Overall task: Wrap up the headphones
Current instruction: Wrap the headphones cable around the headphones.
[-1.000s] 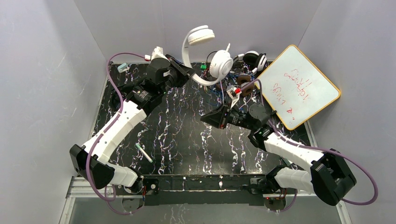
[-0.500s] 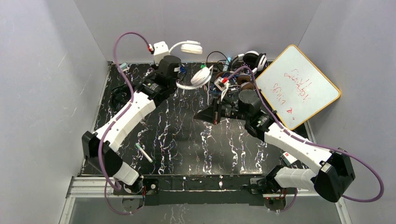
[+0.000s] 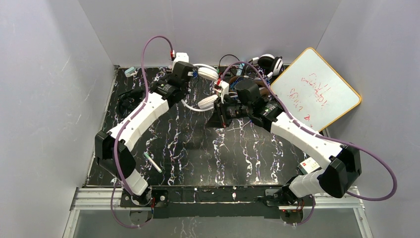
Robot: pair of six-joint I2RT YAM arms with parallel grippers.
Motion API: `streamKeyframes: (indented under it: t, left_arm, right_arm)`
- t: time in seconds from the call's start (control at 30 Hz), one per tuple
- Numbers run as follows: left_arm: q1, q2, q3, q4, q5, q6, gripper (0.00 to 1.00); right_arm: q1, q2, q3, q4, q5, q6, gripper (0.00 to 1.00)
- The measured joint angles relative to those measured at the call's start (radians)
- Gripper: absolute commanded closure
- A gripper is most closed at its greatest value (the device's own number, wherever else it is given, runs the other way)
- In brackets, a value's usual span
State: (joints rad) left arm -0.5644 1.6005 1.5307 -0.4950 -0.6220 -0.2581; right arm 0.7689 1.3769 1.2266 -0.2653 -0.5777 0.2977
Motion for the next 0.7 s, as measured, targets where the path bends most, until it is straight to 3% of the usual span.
streamKeyframes:
  t: [0.2, 0.4, 0.7]
  left_arm:
    - [0.023, -0.001, -0.011, 0.008, 0.152, 0.042, 1.00]
    - [0.025, -0.019, -0.040, -0.046, 0.134, 0.039, 1.00]
    - [0.039, -0.171, -0.103, -0.062, 0.322, 0.140, 1.00]
  right_arm:
    - [0.000, -0.021, 0.000, -0.101, 0.101, -0.068, 0.85]
    - [-0.004, -0.066, 0.069, -0.231, 0.254, -0.164, 0.87]
    - [-0.047, -0.105, 0.127, -0.364, 0.544, -0.273, 0.87]
